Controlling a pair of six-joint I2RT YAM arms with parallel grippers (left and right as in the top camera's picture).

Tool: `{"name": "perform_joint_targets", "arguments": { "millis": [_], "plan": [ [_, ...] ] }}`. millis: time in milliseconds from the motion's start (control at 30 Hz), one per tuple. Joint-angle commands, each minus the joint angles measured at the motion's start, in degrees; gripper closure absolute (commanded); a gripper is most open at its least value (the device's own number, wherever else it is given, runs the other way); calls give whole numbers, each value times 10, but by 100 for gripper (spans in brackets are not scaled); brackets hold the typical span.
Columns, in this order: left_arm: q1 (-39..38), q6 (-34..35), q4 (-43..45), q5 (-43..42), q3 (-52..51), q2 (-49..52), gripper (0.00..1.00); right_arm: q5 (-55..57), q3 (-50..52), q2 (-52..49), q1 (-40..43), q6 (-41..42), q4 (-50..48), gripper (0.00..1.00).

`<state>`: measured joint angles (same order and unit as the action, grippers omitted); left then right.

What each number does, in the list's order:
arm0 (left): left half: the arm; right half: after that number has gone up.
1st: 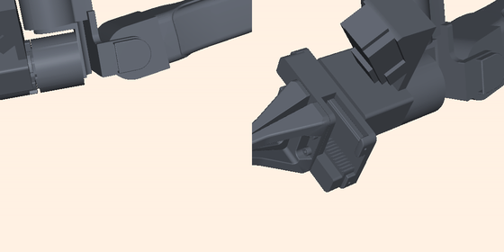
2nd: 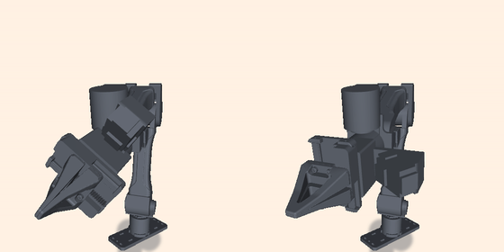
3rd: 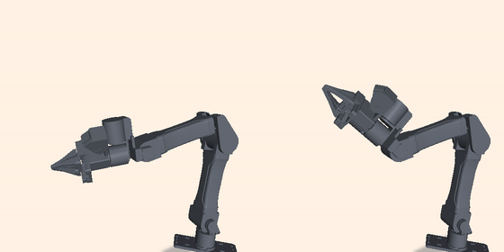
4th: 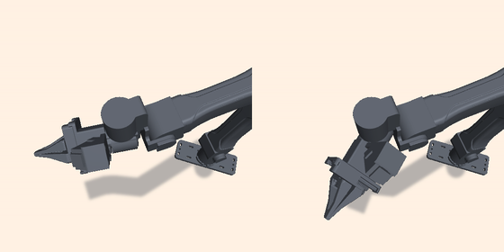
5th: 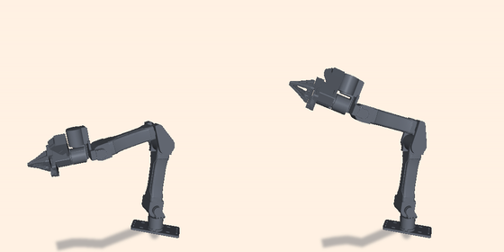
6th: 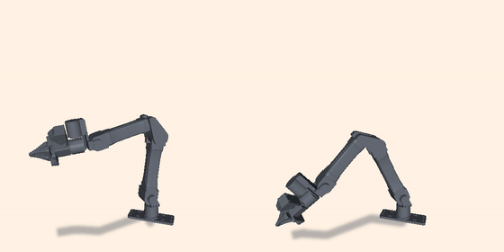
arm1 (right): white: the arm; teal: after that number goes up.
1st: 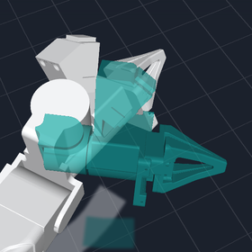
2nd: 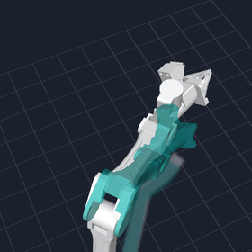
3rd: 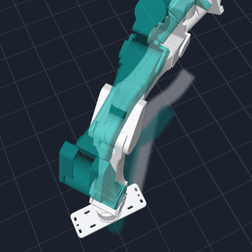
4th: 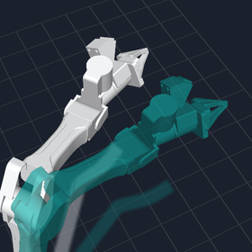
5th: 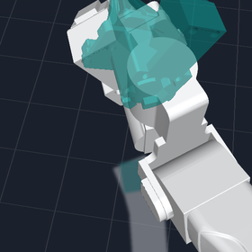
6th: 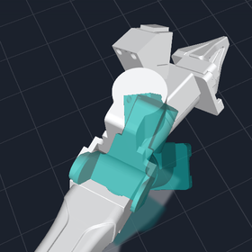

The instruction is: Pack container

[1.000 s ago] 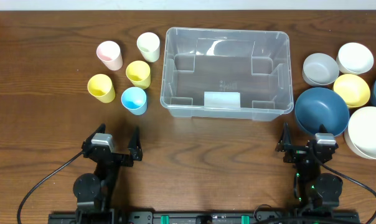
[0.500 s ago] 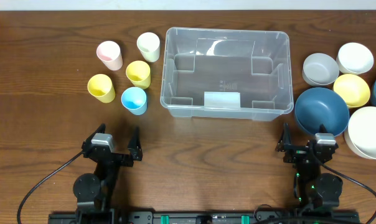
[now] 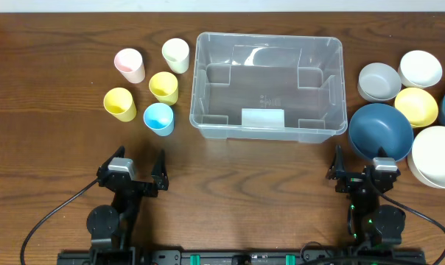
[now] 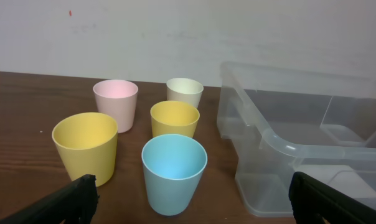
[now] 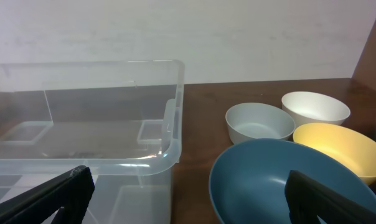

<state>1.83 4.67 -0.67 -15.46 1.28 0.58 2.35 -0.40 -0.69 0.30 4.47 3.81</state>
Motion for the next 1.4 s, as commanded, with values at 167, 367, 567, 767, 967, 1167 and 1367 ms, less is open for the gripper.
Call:
{"name": "perform_joint_targets", "arguments": {
  "millis": [167, 367, 567, 767, 967, 1167, 1367],
  "plan": [
    [3, 3, -20, -4, -10, -3, 2, 4, 1, 3, -3, -5, 3, 1],
    [3, 3, -20, -4, -10, -3, 2, 4, 1, 3, -3, -5, 3, 1],
    [3, 3, -20, -4, -10, -3, 2, 4, 1, 3, -3, -5, 3, 1],
    [3, 3, -20, -4, -10, -3, 2, 4, 1, 3, -3, -5, 3, 1],
    [3, 3, -20, -4, -10, -3, 2, 4, 1, 3, -3, -5, 3, 1],
    [3, 3, -20, -4, -10, -3, 2, -20, 1, 3, -3, 31, 2, 1],
    [3, 3, -20, -4, -10, -3, 2, -105, 1, -10, -4, 250, -2, 1]
  ]
}}
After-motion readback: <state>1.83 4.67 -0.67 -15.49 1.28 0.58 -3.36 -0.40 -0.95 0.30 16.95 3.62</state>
